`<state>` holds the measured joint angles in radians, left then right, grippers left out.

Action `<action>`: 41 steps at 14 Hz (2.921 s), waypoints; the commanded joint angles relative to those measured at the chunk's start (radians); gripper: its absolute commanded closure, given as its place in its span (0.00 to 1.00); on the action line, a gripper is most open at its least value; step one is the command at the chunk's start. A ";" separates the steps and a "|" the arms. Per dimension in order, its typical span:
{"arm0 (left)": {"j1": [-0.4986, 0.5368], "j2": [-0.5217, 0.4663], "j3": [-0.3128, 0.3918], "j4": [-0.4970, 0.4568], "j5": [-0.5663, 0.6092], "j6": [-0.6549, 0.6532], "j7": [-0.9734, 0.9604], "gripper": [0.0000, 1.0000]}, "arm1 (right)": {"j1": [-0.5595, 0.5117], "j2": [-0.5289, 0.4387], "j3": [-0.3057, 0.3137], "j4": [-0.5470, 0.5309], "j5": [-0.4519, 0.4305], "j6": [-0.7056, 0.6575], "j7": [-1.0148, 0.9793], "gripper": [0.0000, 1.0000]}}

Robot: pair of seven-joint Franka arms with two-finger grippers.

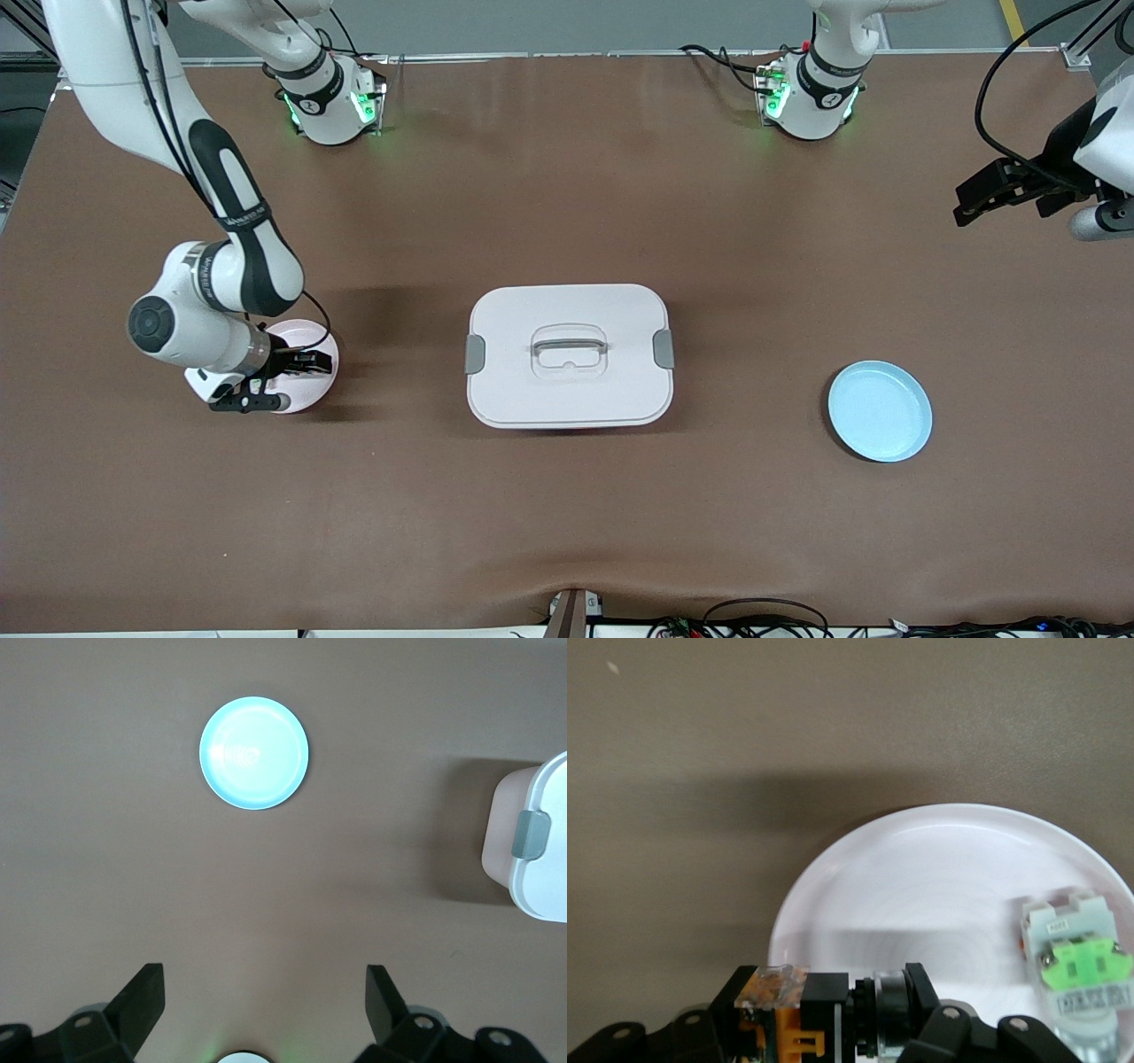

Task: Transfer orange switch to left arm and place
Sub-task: 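Close the right gripper on the orange switch and lift it, then carry the orange switch over the white box with the right gripper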

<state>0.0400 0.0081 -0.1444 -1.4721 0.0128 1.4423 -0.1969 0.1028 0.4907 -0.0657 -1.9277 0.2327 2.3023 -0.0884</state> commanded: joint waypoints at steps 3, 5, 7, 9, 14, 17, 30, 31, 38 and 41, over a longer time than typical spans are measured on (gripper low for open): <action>0.005 -0.025 -0.004 0.001 -0.011 -0.031 0.011 0.00 | 0.075 -0.055 0.009 0.088 0.023 -0.184 0.293 1.00; 0.005 -0.029 -0.007 0.001 -0.011 -0.042 0.011 0.00 | 0.141 -0.064 0.015 0.114 0.023 -0.196 0.453 1.00; 0.005 -0.033 -0.010 -0.001 -0.011 -0.052 0.011 0.00 | 0.207 -0.063 0.021 0.159 0.023 -0.199 0.626 1.00; 0.005 -0.036 -0.012 -0.004 -0.013 -0.059 0.013 0.00 | 0.273 -0.057 0.021 0.205 0.023 -0.201 0.777 1.00; -0.002 -0.053 -0.040 -0.057 -0.013 -0.030 0.030 0.00 | 0.428 -0.006 0.024 0.346 0.028 -0.201 1.109 1.00; 0.000 -0.065 -0.044 -0.089 -0.014 -0.013 0.062 0.00 | 0.480 0.058 0.029 0.458 0.140 -0.210 1.254 1.00; 0.118 -0.206 -0.037 -0.421 -0.160 0.144 0.407 0.00 | 0.647 0.301 0.093 0.888 0.191 -0.066 2.022 1.00; 0.115 -0.207 -0.044 -0.422 -0.171 0.148 0.405 0.00 | 0.650 0.311 0.096 0.894 0.192 -0.035 2.079 1.00; 0.113 -0.244 -0.176 -0.634 -0.439 0.424 0.381 0.00 | 0.657 0.338 0.148 0.937 0.195 0.000 2.214 1.00; 0.113 -0.243 -0.257 -0.707 -0.545 0.561 0.372 0.00 | 0.661 0.338 0.148 0.955 0.195 0.005 2.280 1.00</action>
<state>0.1421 -0.1939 -0.3605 -2.1117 -0.4760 1.9294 0.1761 0.7632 0.8015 0.0759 -1.0245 0.4120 2.3064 2.1509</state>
